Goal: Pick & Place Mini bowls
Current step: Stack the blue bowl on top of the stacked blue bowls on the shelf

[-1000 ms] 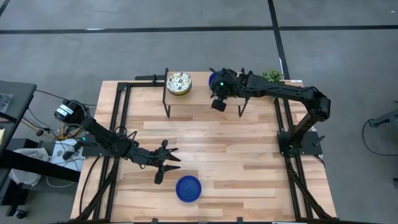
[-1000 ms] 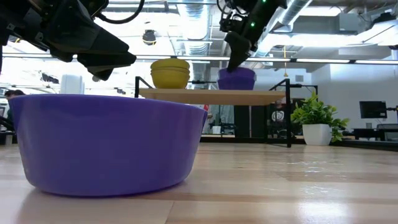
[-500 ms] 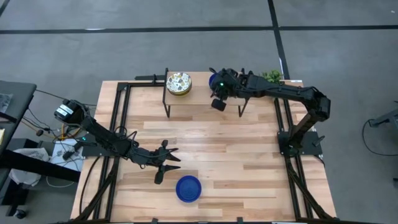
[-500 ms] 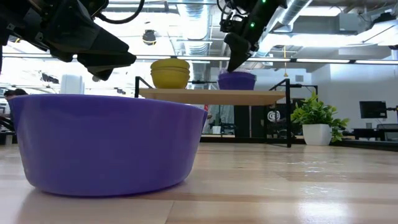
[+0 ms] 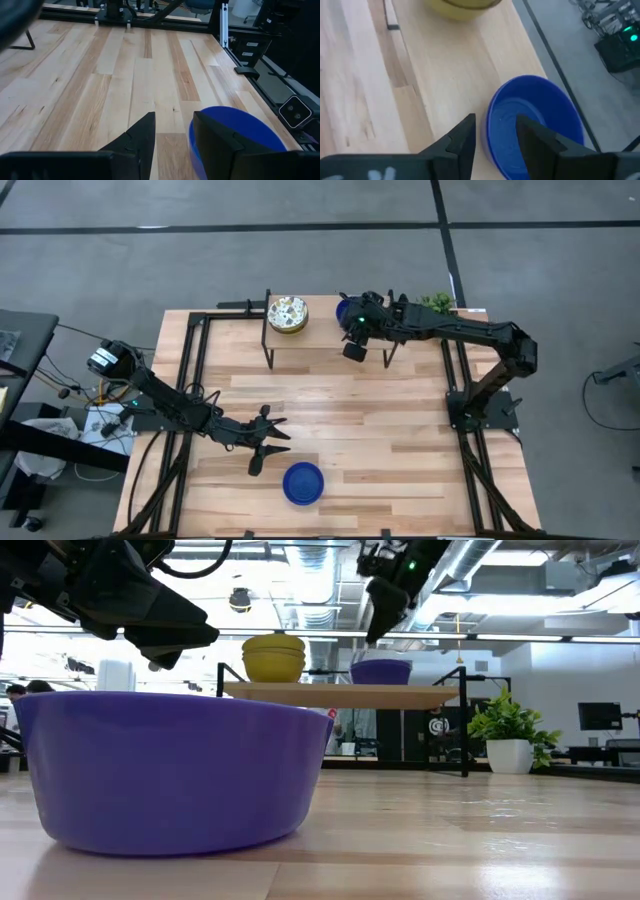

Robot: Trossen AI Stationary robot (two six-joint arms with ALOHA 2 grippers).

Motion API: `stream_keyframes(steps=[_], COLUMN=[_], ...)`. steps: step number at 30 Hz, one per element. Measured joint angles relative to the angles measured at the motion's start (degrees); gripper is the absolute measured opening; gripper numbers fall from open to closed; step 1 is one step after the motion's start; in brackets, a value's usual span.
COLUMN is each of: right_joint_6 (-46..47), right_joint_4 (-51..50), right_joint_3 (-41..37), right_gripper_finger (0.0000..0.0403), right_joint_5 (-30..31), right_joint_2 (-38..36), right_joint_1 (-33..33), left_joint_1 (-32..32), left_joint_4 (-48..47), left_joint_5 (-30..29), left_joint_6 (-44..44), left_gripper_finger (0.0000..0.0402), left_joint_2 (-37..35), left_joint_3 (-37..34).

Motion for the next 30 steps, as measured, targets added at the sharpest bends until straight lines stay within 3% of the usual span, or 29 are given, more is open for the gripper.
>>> stream_keyframes(steps=[14,22,30], right_joint_6=[2.7,7.2,11.1], right_joint_4=[-4.7,-11.0,-7.8], right_joint_3=[0.0,-0.1,-6.5], right_gripper_finger=[0.0120,0.0120,0.0120], right_joint_5=[-0.2,-3.3,-3.9], right_joint_2=[-10.6,-11.0,-10.9], right_joint_1=[8.5,16.5,24.7], left_joint_1=[0.0,-0.1,-0.1], left_joint_4=[0.0,0.0,0.0], left_joint_5=[0.0,4.9,6.8], left_joint_6=[-0.5,-0.7,-1.1], left_gripper_finger=[0.0131,0.0131,0.0131], left_joint_2=[0.0,0.0,0.0], left_joint_3=[0.0,0.0,0.0])
